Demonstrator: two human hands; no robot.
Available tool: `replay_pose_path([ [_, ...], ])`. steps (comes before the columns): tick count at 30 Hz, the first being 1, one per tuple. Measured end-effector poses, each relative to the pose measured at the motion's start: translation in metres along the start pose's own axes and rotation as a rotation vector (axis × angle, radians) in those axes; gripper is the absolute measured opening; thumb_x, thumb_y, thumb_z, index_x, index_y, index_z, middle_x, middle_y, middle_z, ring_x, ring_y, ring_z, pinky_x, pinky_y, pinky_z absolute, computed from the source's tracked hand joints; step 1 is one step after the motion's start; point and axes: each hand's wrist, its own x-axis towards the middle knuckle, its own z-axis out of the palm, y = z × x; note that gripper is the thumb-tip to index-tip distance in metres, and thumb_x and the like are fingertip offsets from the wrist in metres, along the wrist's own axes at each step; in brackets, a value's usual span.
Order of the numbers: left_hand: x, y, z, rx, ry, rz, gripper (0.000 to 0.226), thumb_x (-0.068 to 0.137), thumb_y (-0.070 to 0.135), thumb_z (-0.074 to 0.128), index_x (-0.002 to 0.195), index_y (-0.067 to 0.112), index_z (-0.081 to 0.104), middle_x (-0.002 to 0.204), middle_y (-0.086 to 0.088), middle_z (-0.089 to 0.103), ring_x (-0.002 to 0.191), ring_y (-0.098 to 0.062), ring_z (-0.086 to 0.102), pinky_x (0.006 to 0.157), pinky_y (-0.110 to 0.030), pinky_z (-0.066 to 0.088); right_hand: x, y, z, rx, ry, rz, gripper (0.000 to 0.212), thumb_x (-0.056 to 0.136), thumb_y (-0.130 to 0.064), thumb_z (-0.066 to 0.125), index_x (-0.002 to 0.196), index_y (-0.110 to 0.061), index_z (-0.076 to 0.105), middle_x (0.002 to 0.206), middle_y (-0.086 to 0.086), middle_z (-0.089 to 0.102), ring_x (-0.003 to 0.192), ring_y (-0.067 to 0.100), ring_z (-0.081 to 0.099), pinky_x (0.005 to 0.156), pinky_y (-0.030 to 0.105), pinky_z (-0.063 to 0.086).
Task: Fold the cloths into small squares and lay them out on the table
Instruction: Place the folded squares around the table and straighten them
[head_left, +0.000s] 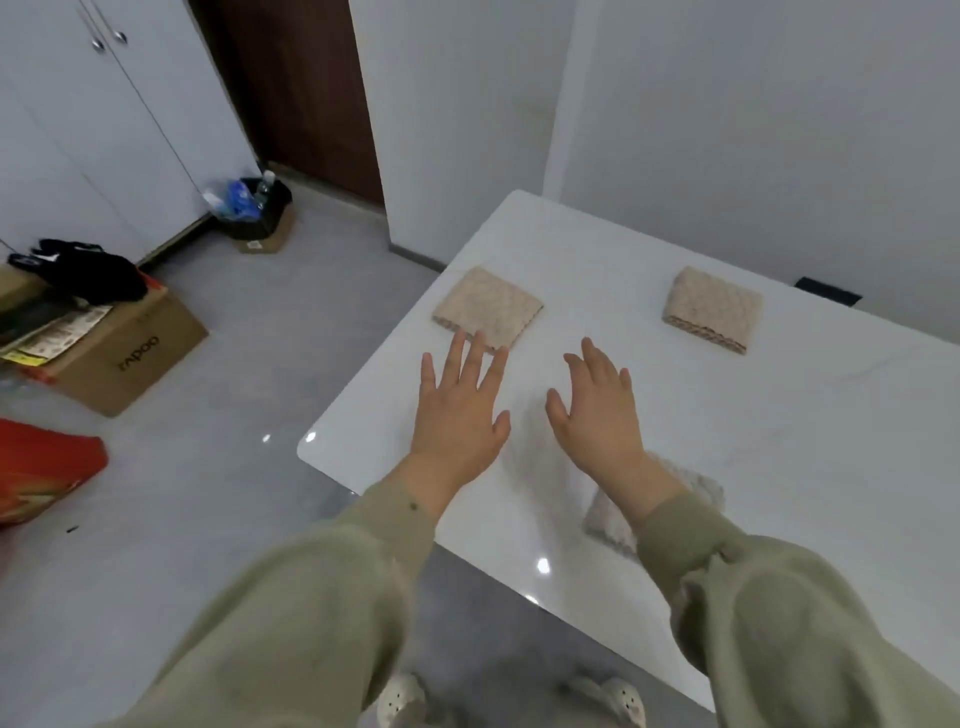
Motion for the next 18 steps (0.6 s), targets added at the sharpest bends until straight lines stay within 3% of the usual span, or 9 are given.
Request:
replay_pose_path([
  [6,0.021,-0.069,-0.024,0.053,0.025,0.123,0.072,0.097,0.047,0.03,0.15,0.02,-0.011,0.157,-0.008,-0.019,0.142,-0.028,-0.022,0.113,-0.053,-0.009,0.011,-0.059,0.005,-0.075,0.021,0.147,0.058,0.096,-0.038,0.035,0.146,-0.01,0.027,0.158,0.011,0.01,0.145,0.026,0.009,0.116,0.048,0.006],
  [14,0.082,-0.113,-0.012,-0.016,0.014,0.225,0.074,0.096,0.045,0.031,0.147,0.025,-0.018,0.156,-0.003,-0.023,0.142,-0.027,-0.023,0.113,-0.053,-0.008,0.068,-0.083,0.019,-0.098,0.108,0.296,0.059,0.096,-0.04,0.035,0.147,-0.011,0.024,0.158,0.01,0.008,0.146,0.025,0.006,0.116,0.047,0.004],
  [18,0.122,-0.127,-0.009,-0.007,-0.017,0.313,0.071,0.096,0.044,0.032,0.149,0.027,-0.013,0.157,-0.002,-0.02,0.143,-0.026,-0.02,0.113,-0.053,-0.006,0.107,-0.092,0.035,-0.089,0.098,0.323,0.06,0.096,-0.04,0.035,0.146,-0.009,0.025,0.158,0.011,0.01,0.146,0.027,0.008,0.116,0.049,0.006],
])
